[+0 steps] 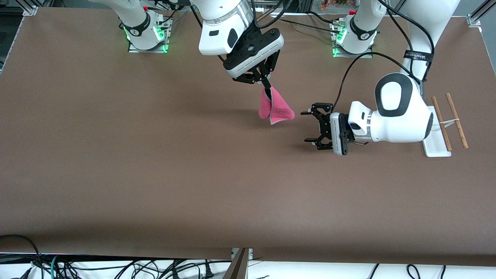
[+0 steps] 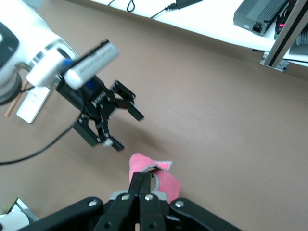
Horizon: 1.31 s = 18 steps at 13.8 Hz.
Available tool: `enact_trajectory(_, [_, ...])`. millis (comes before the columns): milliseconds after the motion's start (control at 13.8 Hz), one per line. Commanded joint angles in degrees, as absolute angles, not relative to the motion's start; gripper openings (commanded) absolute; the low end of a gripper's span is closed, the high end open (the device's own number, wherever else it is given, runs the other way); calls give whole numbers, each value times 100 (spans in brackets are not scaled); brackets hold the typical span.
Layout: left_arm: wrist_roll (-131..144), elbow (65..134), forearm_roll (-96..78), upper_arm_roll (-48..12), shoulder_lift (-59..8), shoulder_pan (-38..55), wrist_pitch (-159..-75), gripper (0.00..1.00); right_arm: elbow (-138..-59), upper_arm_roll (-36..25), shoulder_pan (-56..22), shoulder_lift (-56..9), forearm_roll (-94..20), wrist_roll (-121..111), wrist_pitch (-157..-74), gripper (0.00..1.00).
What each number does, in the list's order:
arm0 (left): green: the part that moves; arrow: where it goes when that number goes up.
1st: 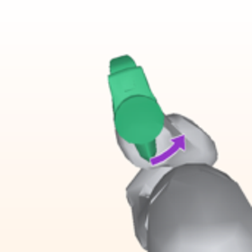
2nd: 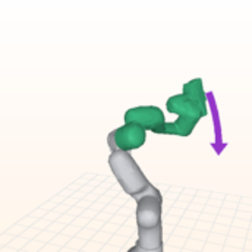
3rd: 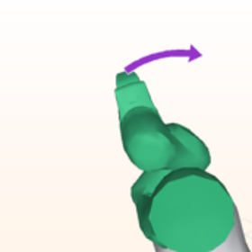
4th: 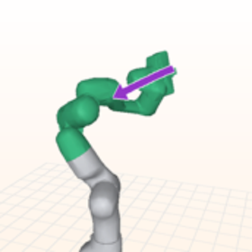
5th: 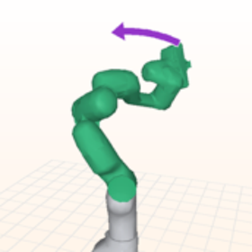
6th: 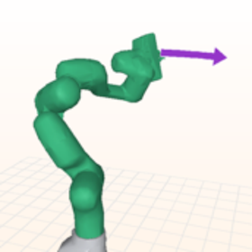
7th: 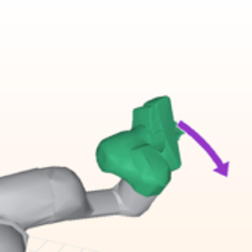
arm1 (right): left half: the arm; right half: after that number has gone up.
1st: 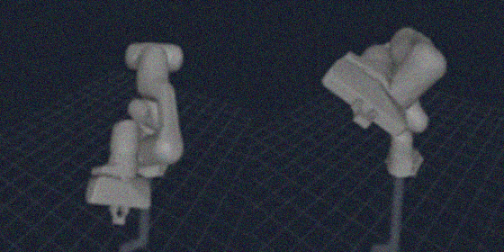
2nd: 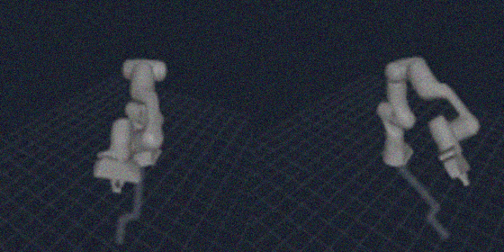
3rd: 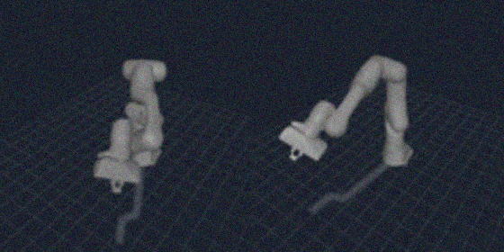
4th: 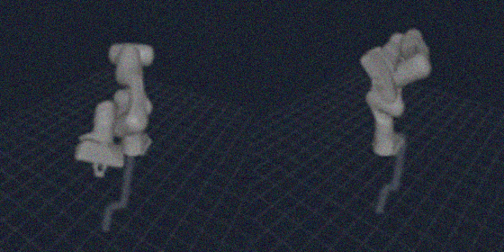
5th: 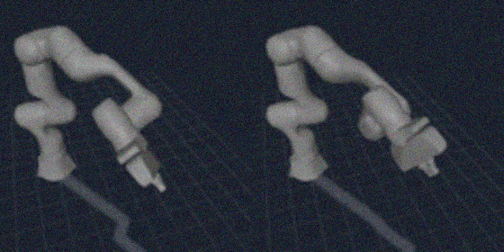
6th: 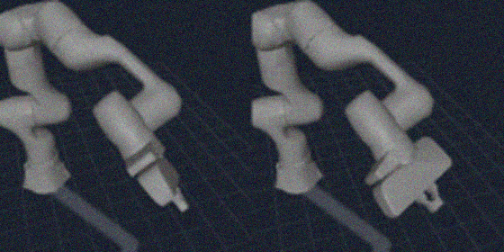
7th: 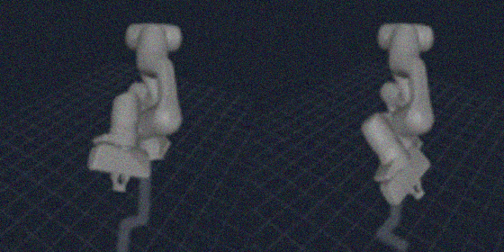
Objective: Pass towel and hang on rack
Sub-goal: 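Carry the towel toward the left gripper while the left gripper approaches, then grasp the hanging towel with the left gripper below the right gripper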
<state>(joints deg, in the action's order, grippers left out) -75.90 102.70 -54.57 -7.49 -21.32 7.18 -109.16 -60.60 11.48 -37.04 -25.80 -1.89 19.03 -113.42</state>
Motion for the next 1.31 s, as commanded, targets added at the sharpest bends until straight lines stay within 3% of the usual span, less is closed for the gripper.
enact_trajectory(0, [-7893, 10695, -5660, -852, -1777, 747, -11048, 100, -5968, 1108, -3832, -2601, -167, 1969, -11469, 0])
enact_trajectory(435, [-8085, 10890, -5669, -1177, -1696, 756, -11460, 100, -5968, 1116, -3955, -2602, -70, 1969, -11636, 0])
enact_trajectory(1233, [-8956, 10872, -6100, -1187, -1661, 738, -11487, 96, -5968, 1116, -4017, -2637, 9, 1969, -11786, 0])
